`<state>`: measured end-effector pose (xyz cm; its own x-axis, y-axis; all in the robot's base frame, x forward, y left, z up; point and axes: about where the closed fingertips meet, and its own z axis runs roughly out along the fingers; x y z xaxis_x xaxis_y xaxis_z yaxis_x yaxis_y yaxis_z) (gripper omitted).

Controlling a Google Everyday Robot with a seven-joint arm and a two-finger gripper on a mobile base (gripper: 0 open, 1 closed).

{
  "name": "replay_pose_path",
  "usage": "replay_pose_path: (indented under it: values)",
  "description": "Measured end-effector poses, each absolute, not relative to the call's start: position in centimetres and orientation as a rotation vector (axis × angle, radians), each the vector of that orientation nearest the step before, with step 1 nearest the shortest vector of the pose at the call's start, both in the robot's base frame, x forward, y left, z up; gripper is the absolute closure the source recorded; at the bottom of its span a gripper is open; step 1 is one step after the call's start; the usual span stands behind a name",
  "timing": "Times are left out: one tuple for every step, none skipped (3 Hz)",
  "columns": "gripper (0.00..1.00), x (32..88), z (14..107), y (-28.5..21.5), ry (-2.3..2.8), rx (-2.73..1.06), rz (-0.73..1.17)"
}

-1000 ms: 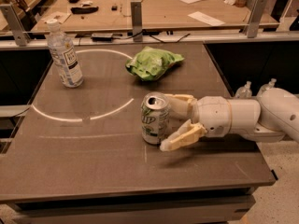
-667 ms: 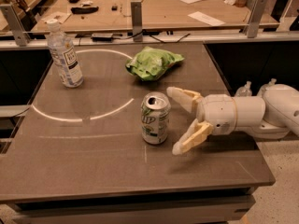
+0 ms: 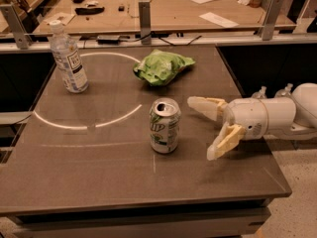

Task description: Place 7up can upright

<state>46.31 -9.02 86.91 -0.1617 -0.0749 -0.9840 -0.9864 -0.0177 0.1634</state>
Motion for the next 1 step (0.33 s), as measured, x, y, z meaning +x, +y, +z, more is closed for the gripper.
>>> replay_pose_path:
  values:
    - [0.0, 46.3, 86.91, -9.01, 1.373, -1.2, 1.312]
